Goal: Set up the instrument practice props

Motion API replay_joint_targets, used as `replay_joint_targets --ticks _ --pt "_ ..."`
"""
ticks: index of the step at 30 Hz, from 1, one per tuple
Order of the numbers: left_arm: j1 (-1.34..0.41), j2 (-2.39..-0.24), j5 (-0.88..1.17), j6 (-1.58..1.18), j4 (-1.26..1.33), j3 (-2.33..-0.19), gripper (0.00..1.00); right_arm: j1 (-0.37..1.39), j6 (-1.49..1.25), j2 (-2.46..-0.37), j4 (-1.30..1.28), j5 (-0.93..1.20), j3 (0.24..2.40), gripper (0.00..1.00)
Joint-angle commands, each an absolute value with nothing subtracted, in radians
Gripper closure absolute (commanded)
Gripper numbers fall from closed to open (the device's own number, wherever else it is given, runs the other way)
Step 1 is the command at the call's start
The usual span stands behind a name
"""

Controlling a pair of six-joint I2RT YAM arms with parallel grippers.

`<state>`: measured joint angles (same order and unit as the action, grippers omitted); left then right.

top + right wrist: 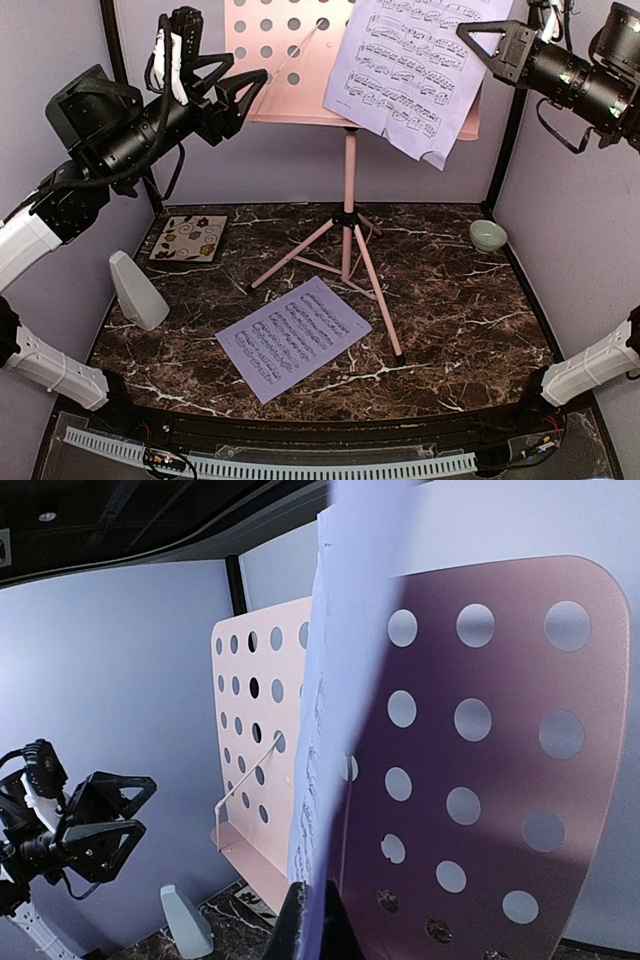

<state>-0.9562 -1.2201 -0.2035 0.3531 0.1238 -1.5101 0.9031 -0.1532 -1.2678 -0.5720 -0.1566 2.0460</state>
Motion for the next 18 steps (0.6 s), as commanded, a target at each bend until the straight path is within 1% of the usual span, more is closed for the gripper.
replay_joint_targets --ticks 1,4,7,12,18 --pt "-1.073 -1.305 -0.261 0.575 0.1 -1.647 0.36 0.902 -0.124 -1.283 -0.522 -0.157 2.071 1.0" --pt "-1.135 -1.402 -0.311 0.663 0.06 -1.77 0.37 0.902 -0.118 -1.292 -0.525 -0.171 2.086 1.0" --pt "-1.161 -1.467 -0.382 0.721 0.065 -1.844 0.39 0.903 -0.113 -1.305 -0.527 -0.185 2.098 1.0" --pt "-1.169 -1.515 -0.507 0.809 0.172 -1.864 0.44 0.902 -0.112 -1.318 -0.531 -0.192 2.117 1.0" --pt "-1.169 -1.56 -0.664 0.938 0.328 -1.882 0.46 0.902 -0.115 -1.321 -0.531 -0.19 2.112 1.0"
